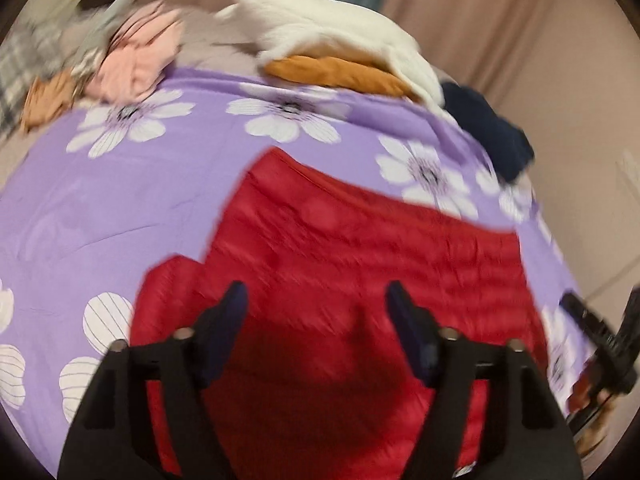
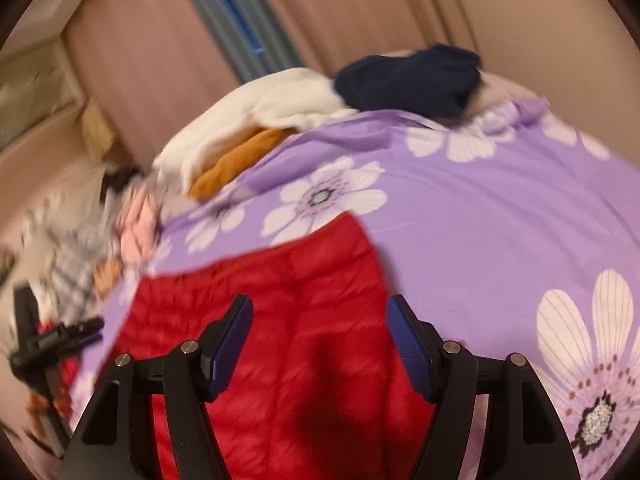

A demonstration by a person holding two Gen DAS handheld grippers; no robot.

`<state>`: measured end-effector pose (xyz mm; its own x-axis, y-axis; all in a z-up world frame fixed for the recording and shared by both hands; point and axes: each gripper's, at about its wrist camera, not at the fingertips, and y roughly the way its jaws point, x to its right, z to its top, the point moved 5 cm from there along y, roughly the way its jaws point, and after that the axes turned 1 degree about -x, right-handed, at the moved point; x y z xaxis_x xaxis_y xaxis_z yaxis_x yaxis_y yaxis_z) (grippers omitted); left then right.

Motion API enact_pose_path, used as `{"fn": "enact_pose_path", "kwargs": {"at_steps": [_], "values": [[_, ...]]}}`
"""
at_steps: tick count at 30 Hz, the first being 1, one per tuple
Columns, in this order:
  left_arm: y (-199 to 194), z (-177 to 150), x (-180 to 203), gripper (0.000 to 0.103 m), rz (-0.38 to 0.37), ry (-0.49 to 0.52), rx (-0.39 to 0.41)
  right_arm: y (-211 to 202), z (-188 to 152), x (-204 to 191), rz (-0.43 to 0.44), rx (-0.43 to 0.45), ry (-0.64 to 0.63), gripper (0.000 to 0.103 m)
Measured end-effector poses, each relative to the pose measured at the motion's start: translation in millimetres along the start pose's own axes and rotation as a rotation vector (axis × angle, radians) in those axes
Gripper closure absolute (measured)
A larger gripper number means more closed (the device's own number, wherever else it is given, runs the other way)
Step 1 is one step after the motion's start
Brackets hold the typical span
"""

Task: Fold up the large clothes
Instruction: 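Open both tools and release the folded hem onto the jacket, then move both open tools over the folded edge of the red jacket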

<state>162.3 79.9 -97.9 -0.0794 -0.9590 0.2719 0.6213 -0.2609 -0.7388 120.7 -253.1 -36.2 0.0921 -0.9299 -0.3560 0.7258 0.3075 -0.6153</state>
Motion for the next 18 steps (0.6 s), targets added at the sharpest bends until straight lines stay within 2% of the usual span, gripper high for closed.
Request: {"fn": "enact_pose_path", "kwargs": {"at_steps": [1, 2, 3, 4, 9, 14, 18], "values": [[-0.3, -6.0, 6.2, 0.054, 0.006, 0.022, 0.002, 1.2, -5.8, -7.9, 0.011, -0.011, -0.019, 0.040], [0.3, -14.6, 16.4, 0.070, 0.001, 0.052, 0.003, 2.0, -12.3, -16.0, 0.020, -0.028, -0.037, 0.050], [0.9, -21.0, 24.6, 0.078, -0.016, 0.071, 0.000, 4.8, -16.6, -22.2, 0.025, -0.039, -0.052, 0.053], [1.8, -28.1, 32.7, 0.079, -0.028, 0.089, -0.002, 6.3, -23.6, -31.8, 0.031, -0.043, -0.078, 0.057], [10.8, -54.7, 63.4, 0.079, -0.019, 0.204, 0.009, 10.9, -48.1, -69.4, 0.068, -0.059, -0.212, 0.057], [31.2, -72.6, 61.0, 0.079, 0.010, 0.244, -0.021, 37.1, -72.3, -73.7, 0.008, -0.138, -0.295, 0.058], [34.6, -84.4, 63.7, 0.079, 0.044, 0.299, -0.008, 44.6, -86.8, -70.0, -0.026, -0.137, -0.326, 0.058]]}}
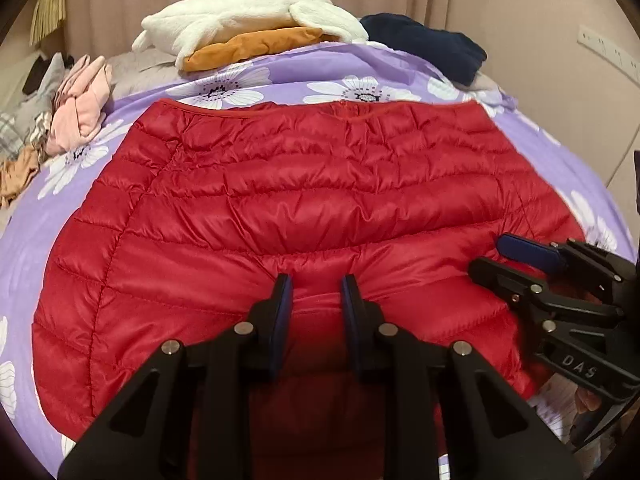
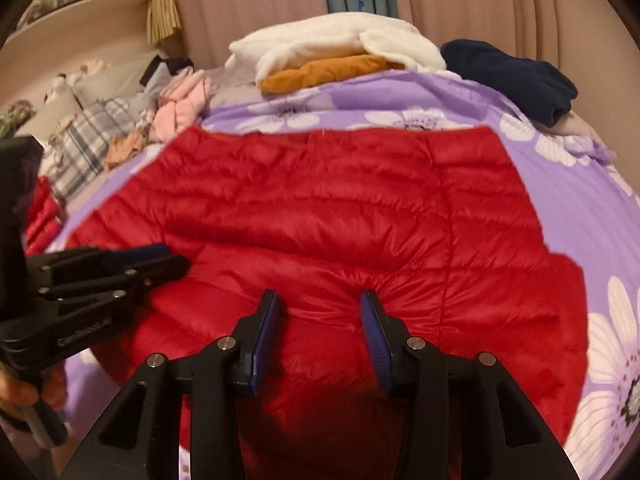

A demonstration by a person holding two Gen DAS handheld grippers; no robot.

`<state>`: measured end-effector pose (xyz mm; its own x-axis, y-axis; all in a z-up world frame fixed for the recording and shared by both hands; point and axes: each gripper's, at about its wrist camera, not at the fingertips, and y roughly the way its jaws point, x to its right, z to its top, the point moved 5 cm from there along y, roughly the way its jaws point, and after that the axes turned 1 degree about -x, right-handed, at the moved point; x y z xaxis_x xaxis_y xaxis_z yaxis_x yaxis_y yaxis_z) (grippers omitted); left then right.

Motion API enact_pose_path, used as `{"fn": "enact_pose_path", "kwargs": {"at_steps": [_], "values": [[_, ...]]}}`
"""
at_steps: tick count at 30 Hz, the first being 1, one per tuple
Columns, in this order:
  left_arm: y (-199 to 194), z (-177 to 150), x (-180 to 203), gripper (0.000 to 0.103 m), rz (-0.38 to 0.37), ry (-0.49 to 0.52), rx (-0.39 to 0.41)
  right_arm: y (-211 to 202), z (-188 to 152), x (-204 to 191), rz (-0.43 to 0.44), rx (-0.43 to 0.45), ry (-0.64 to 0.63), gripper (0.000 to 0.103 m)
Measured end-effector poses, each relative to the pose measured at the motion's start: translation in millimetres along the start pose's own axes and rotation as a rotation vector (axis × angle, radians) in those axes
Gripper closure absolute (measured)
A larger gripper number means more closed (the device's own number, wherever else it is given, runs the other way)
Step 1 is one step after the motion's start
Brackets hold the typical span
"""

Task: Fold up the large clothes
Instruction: 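Move both open tools over the folded edge of the red jacket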

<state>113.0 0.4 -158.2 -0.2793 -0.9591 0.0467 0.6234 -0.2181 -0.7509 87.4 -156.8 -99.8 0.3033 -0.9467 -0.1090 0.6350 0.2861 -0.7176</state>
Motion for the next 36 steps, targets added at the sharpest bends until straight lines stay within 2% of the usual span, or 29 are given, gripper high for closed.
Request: {"fn": "enact_pose_path", "kwargs": {"at_steps": [3, 7, 12, 18, 22, 27, 32, 34, 35, 36], "values": [[2.7, -1.2, -0.3, 0.079, 0.001, -0.003, 0.002, 2.8, -4.5, 1.1, -0.004, 0.011, 0.008, 0.058], [-7.2, 3.2, -8.2, 0.077, -0.031, -0.060, -0.010, -4.3, -2.3, 1.0, 0.022, 0.000, 0.035, 0.058], [-39.5, -4.4, -18.9, 0.076, -0.032, -0.097, 0.026, -43.6, -2.0, 11.0, 0.081, 0.047, 0.093, 0.058], [-57.1, -29.1, -41.9, 0.076, 0.010, -0.135, 0.034, -71.6, -19.2, 31.9, -0.005, 0.077, 0.078, 0.058], [-43.2, -47.2, -52.0, 0.075, -0.019, -0.207, -0.008, -59.3, -39.3, 42.2, -0.025, 0.020, 0.097, 0.058], [-35.0, -50.9, -49.2, 0.075, -0.025, -0.238, -0.005, -36.1, -47.8, 37.0, -0.074, -0.014, 0.054, 0.058], [-47.3, -49.4, -60.6, 0.075, -0.068, -0.310, -0.025, -38.7, -47.4, 42.1, -0.045, -0.018, 0.108, 0.058], [-60.5, -49.4, -71.6, 0.071, -0.090, -0.362, -0.016, -49.4, -44.7, 43.8, -0.036, -0.016, 0.122, 0.058], [-70.2, -50.2, -80.1, 0.061, -0.104, -0.400, 0.000, -54.2, -43.7, 44.2, -0.033, -0.011, 0.124, 0.058], [-78.8, -51.0, -88.0, 0.046, -0.109, -0.435, 0.018, -62.8, -40.8, 44.4, -0.031, 0.005, 0.126, 0.058]]}}
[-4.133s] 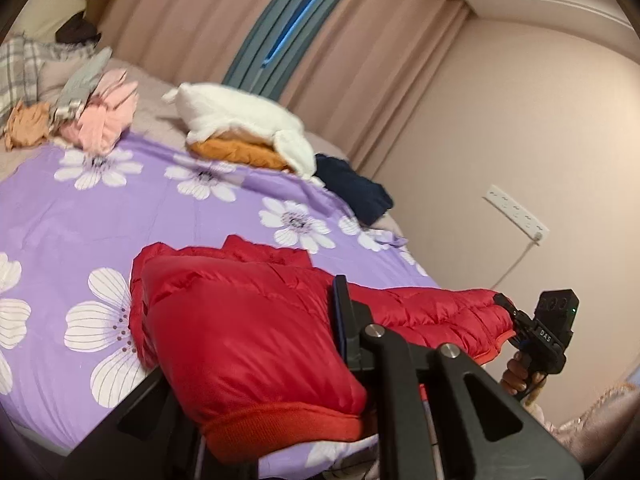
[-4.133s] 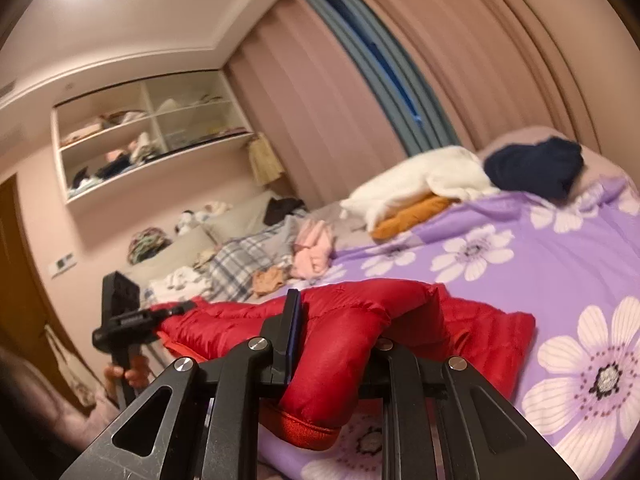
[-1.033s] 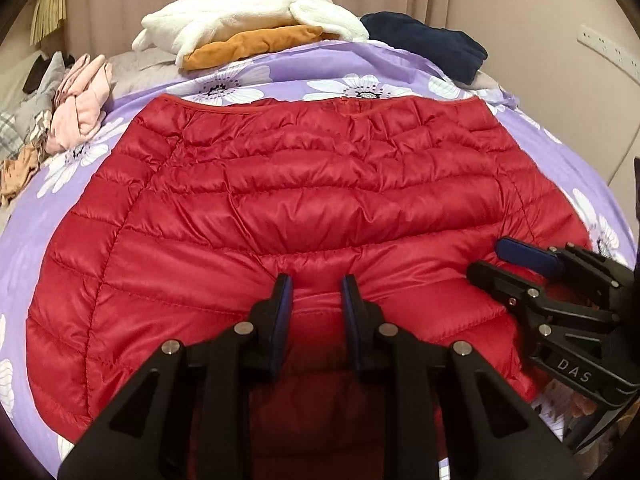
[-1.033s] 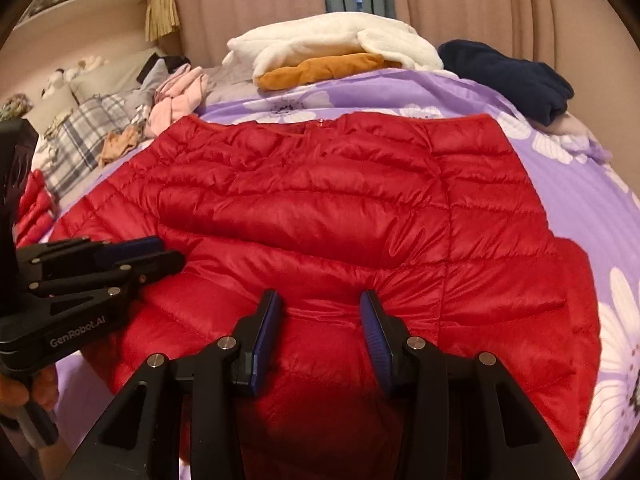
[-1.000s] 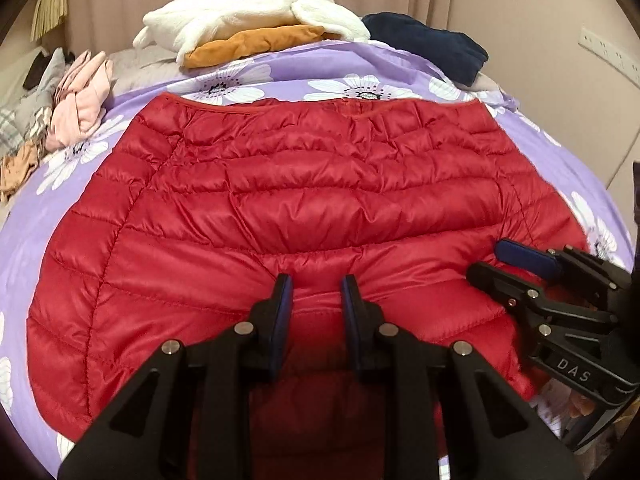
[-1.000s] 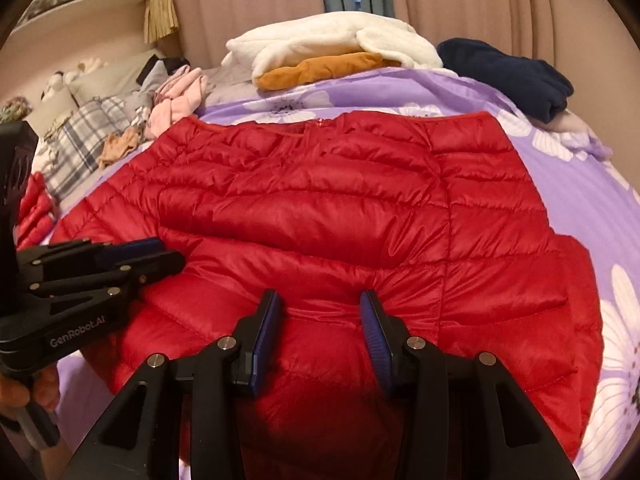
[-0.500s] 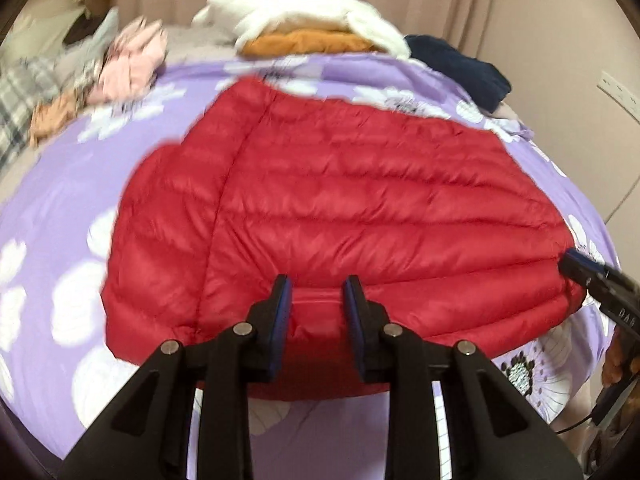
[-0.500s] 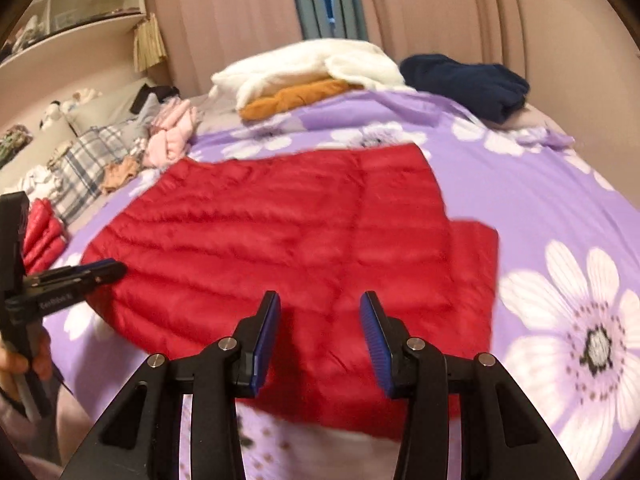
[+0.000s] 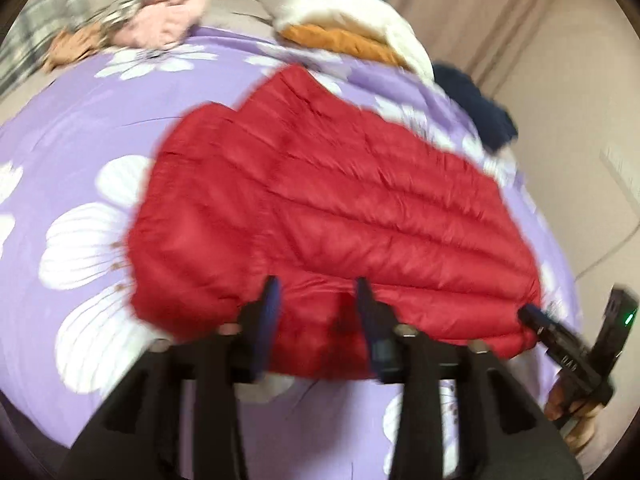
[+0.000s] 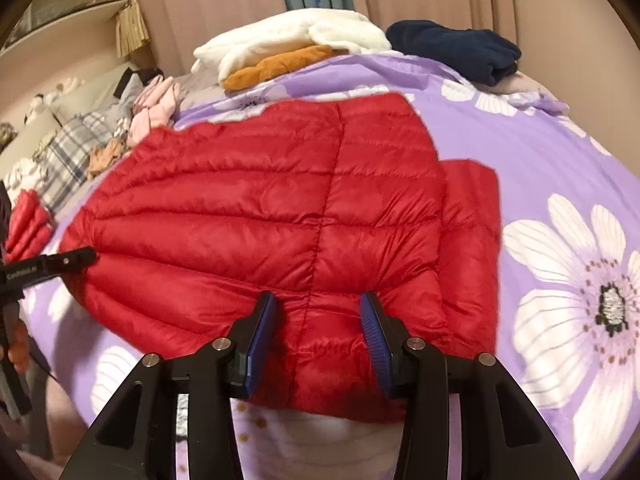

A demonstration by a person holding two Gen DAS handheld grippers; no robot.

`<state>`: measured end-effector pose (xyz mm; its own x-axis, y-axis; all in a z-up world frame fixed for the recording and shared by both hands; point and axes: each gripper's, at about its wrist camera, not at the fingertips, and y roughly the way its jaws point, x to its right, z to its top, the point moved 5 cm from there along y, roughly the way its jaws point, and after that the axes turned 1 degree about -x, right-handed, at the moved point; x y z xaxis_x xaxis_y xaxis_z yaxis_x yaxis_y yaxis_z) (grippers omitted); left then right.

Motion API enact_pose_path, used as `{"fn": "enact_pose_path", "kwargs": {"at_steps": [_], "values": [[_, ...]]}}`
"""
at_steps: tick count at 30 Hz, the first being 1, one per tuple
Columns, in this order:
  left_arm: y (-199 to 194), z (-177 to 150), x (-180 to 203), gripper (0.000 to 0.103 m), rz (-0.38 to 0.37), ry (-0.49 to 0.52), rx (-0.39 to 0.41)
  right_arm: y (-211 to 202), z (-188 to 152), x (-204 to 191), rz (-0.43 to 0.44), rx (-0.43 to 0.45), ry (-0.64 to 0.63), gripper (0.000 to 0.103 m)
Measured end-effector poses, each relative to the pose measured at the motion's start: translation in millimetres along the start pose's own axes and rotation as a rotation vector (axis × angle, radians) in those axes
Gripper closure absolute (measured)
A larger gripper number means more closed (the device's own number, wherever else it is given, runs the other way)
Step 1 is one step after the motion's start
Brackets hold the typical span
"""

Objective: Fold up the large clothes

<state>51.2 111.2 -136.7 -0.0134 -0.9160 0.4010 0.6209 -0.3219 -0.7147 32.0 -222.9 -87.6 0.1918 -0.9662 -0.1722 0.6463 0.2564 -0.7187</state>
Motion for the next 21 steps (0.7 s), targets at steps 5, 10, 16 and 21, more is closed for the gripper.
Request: {"fn": "enact_pose_path", "kwargs": {"at_steps": [5, 10, 16, 21], "values": [[-36.5, 3.2, -47.5, 0.028, -0.018, -0.216, 0.084, -19.6, 6.9, -8.9, 0.032, 0.047, -0.013, 0.057], [-27.8, -8.3, -76.7, 0.028, -0.151, -0.443, 0.035, -15.9, 16.2, -34.9, 0.094, 0.064, -0.058, 0.057], [-7.4, -14.0, -82.1, 0.028, -0.283, -0.599, -0.015, -8.8, 17.7, -65.3, 0.159, 0.061, -0.113, 0.057], [8.0, -6.8, -79.2, 0.026, -0.287, -0.635, -0.020, -2.3, 23.6, -78.1, 0.177, 0.057, -0.149, 0.057]]}}
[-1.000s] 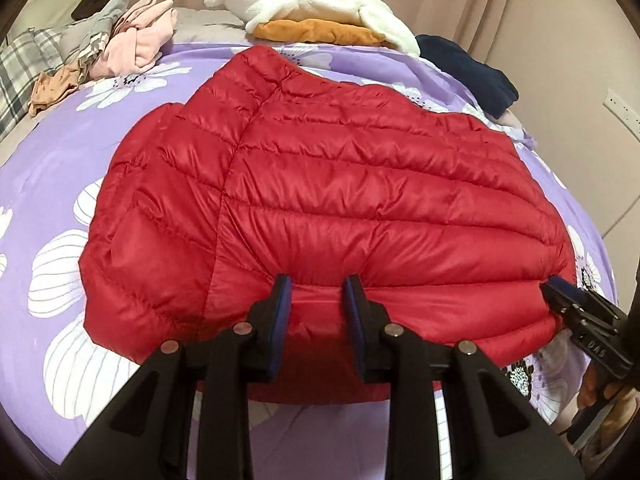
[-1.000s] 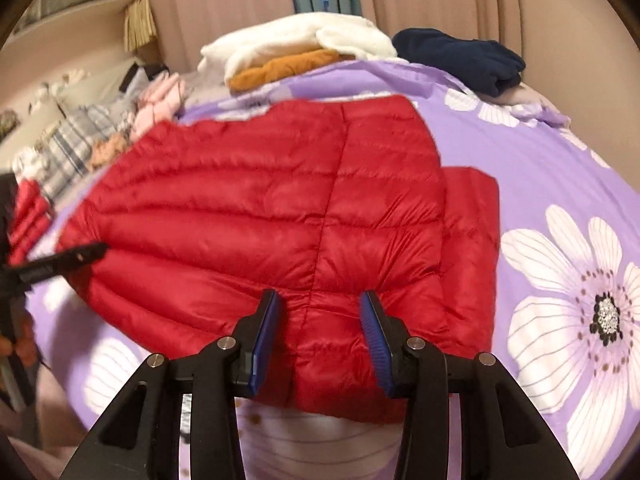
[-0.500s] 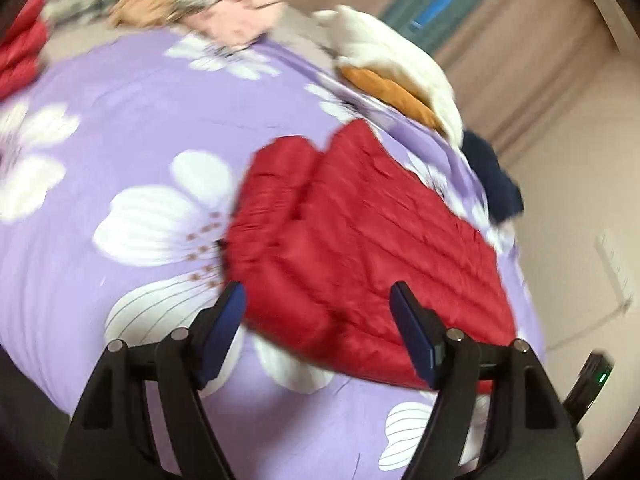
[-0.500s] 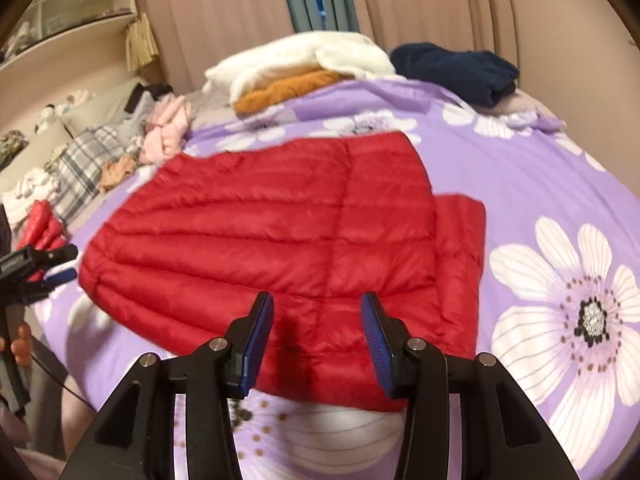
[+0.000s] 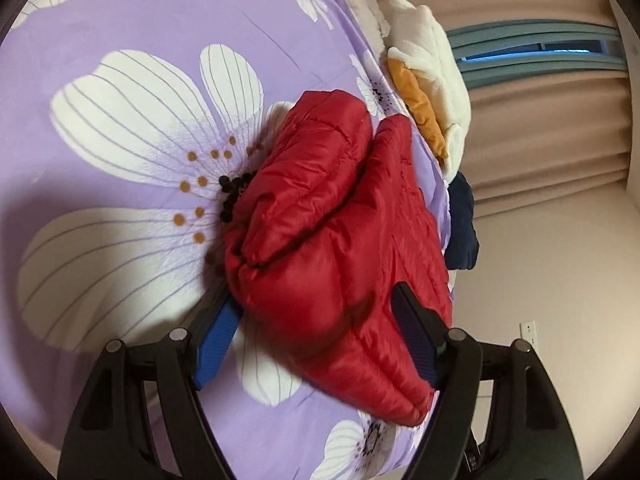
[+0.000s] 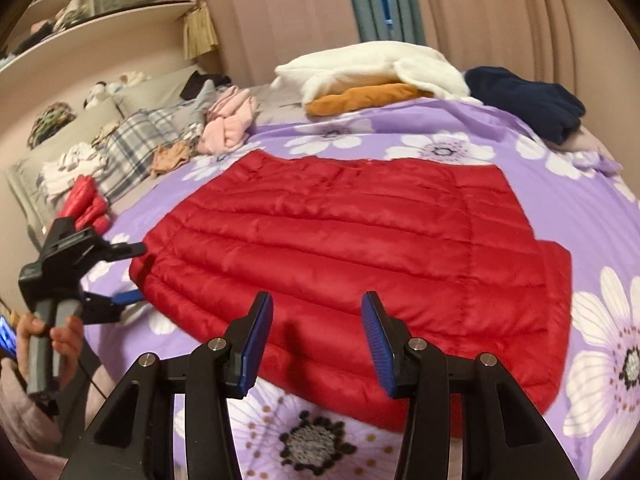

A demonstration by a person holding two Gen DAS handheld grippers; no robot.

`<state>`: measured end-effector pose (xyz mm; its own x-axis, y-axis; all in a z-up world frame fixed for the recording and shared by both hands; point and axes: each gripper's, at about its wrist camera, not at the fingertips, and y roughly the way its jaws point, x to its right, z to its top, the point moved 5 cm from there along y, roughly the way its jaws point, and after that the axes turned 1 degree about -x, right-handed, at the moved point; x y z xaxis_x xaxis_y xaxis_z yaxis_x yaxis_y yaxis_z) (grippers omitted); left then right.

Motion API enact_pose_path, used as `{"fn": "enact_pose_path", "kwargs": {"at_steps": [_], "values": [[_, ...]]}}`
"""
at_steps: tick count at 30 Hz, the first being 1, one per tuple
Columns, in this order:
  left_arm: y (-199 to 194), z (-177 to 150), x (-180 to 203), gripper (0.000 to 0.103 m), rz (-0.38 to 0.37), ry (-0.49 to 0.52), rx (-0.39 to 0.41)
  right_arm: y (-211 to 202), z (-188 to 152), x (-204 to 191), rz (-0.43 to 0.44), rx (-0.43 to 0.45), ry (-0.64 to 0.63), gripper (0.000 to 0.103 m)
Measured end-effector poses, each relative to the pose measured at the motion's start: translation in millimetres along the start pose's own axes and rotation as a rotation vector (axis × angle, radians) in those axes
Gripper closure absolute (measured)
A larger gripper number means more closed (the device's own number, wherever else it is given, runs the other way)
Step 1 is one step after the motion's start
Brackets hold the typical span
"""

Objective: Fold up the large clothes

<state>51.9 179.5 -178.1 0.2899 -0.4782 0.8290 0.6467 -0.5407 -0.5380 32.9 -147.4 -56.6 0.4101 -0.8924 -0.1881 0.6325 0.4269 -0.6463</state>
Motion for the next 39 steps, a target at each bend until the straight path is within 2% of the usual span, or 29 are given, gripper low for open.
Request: {"fn": "enact_pose_path", "kwargs": {"at_steps": [8, 10, 13, 16, 18, 21, 26, 31, 35, 39], "values": [[22.1, 18.3, 3.8, 0.029, 0.043, -0.009, 0.042, 22.4, 36.4, -15.6, 0.003, 0.060, 0.004, 0.057], [24.6, 20.4, 5.0, 0.036, 0.072, 0.007, 0.048, 30.4, 42.5, -18.3, -0.011, 0.082, 0.022, 0.057], [28.4, 24.6, 5.6, 0.045, 0.095, 0.023, 0.044, 46.4, 46.2, -22.1, -0.024, 0.080, 0.052, 0.073], [28.0, 25.6, 11.4, 0.052, 0.116, 0.069, 0.047, 69.2, 39.5, -23.0, -0.063, 0.037, 0.064, 0.085], [27.5, 27.1, 21.1, 0.059, 0.140, 0.135, 0.053, 89.0, 28.4, -16.6, -0.076, -0.016, 0.100, 0.087], [24.5, 25.3, 41.1, 0.065, 0.172, 0.245, 0.070, 97.1, 20.3, -10.9, -0.082, -0.037, 0.133, 0.092], [19.2, 10.6, 86.5, 0.068, 0.203, 0.443, 0.125, 100.3, 15.1, -4.1, -0.062, -0.057, 0.165, 0.093], [19.1, -21.0, 141.0, 0.066, 0.207, 0.692, 0.168, 100.6, 11.9, 2.9, -0.022, -0.061, 0.223, 0.093], [27.0, -56.6, 176.6, 0.066, 0.183, 0.881, 0.159, 100.8, 9.8, 6.7, 0.019, -0.060, 0.269, 0.093], [42.0, -77.0, 195.0, 0.066, 0.157, 0.978, 0.105, 102.1, 8.2, 16.2, 0.105, -0.075, 0.342, 0.094]]}}
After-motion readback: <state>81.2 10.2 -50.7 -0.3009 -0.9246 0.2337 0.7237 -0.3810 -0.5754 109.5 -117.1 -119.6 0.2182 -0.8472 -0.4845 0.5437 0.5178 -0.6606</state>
